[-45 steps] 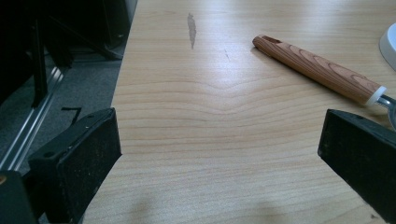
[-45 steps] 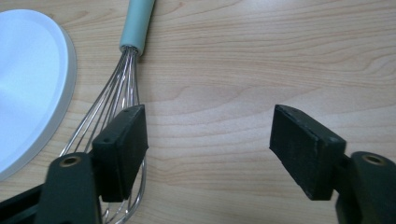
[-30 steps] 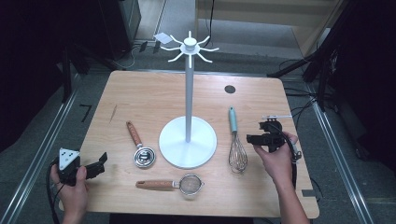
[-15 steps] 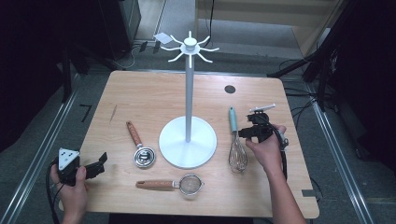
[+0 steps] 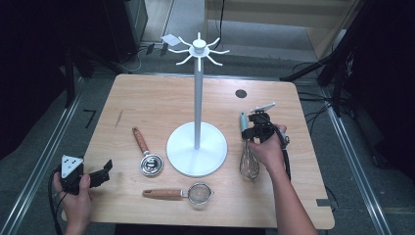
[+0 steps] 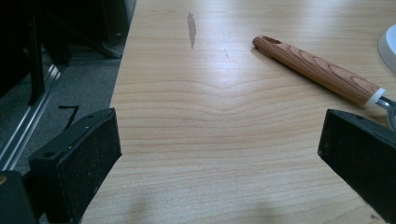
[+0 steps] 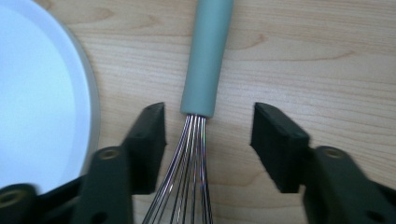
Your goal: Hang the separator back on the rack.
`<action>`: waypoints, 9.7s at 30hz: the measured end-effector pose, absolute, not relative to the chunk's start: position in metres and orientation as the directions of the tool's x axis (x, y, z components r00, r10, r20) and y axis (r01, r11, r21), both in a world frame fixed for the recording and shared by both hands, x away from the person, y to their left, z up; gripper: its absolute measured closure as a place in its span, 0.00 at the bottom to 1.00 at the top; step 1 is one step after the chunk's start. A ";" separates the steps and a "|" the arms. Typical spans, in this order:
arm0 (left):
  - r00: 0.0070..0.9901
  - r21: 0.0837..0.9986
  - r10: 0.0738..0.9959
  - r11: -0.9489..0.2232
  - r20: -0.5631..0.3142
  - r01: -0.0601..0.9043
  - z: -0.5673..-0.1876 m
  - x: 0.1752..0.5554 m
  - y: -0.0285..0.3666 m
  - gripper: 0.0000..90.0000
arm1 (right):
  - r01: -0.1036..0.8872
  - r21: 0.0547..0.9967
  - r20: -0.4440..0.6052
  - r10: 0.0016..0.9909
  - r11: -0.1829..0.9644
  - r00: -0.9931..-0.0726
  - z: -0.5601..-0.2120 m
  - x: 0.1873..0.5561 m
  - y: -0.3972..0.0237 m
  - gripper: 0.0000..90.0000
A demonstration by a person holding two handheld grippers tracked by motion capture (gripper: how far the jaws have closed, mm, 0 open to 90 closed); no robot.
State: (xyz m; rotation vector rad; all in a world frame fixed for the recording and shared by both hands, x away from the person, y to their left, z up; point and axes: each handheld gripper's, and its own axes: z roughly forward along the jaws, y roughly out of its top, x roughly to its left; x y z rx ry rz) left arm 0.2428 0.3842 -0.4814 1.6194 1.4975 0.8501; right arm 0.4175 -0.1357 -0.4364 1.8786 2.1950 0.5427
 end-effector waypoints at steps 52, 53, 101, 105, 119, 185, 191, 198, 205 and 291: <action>0.089 0.864 0.996 -0.028 -0.019 0.502 -0.481 0.243 0.384 0.00 | 0.974 0.210 0.023 0.995 0.088 -0.095 -0.462 0.457 -0.110 0.77; 0.090 0.865 0.996 -0.028 -0.020 0.501 -0.481 0.243 0.384 0.00 | 0.975 0.207 0.025 0.996 0.082 -0.089 -0.462 0.458 -0.110 0.77; 0.089 0.868 0.996 -0.022 -0.026 0.497 -0.481 0.243 0.384 0.00 | 0.665 0.746 0.268 0.910 0.013 -0.318 -0.401 0.370 -0.152 0.79; 0.090 0.868 0.996 -0.022 -0.026 0.497 -0.481 0.243 0.384 0.00 | 0.599 0.800 0.255 0.895 0.017 -0.366 -0.394 0.359 -0.148 0.79; 0.094 0.867 0.995 -0.026 -0.024 0.497 -0.481 0.243 0.384 0.00 | 0.410 0.912 0.253 0.819 -0.023 -0.516 -0.361 0.325 -0.129 0.79; 0.097 0.867 0.995 -0.029 -0.022 0.497 -0.481 0.243 0.384 0.00 | 0.138 0.989 0.126 0.748 -0.046 -0.651 -0.299 0.276 -0.092 0.78; 0.097 0.867 0.995 -0.029 -0.022 0.497 -0.481 0.243 0.384 0.00 | 0.125 0.990 0.133 0.743 -0.067 -0.656 -0.293 0.275 -0.095 0.78; 0.097 0.867 0.995 -0.029 -0.022 0.498 -0.481 0.243 0.384 0.00 | 0.132 0.987 0.158 0.713 -0.093 -0.683 -0.289 0.275 -0.096 0.78; 0.096 0.867 0.995 -0.030 -0.021 0.497 -0.481 0.243 0.384 0.00 | 0.135 0.987 0.154 0.694 -0.081 -0.704 -0.287 0.278 -0.091 0.78; 0.098 0.865 0.995 -0.036 -0.016 0.500 -0.481 0.243 0.383 0.00 | -0.009 0.998 0.049 0.784 -0.070 -0.619 -0.265 0.300 -0.065 1.00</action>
